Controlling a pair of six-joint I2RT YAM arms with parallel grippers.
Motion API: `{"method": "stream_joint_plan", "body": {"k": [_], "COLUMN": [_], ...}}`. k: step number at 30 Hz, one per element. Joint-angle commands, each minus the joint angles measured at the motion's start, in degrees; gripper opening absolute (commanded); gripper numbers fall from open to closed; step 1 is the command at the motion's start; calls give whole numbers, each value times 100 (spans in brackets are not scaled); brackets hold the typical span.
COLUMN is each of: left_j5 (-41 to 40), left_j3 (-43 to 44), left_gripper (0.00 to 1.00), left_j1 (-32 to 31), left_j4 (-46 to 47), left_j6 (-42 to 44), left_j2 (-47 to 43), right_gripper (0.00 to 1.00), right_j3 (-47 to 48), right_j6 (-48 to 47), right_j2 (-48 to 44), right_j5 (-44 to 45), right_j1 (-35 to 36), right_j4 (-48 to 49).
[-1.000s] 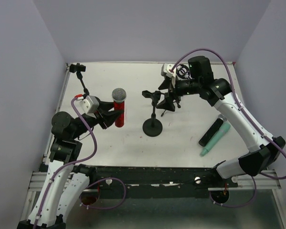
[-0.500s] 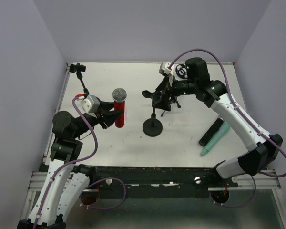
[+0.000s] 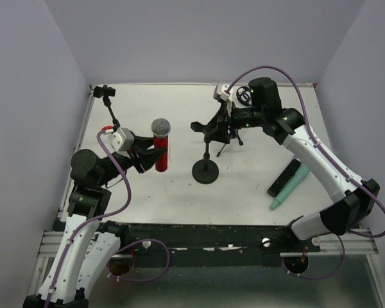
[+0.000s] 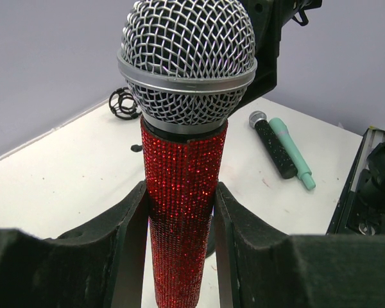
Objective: Attach the microphones to the stand
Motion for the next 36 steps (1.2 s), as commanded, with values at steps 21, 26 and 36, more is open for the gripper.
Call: {"method": "stream_joint_plan", "body": {"k": [21, 26, 36], "left_j5": [151, 142, 239], "left_j3": [1483, 1685, 1431], "left_gripper": [0, 0, 0], "left_j1": [-54, -230, -599], "left_j4": [1957, 2336, 2547], "left_j6": [-160, -398, -512], "left_j2": [2664, 3121, 3245], "right_gripper": [25, 25, 25], "right_j3": [-278, -287, -305], "right_j6": [-404, -403, -377], "right_j2": [-113, -104, -148], "right_j5": [-128, -189, -110], "right_j1": [44, 44, 53], "right_j4": [-3, -20, -3]}}
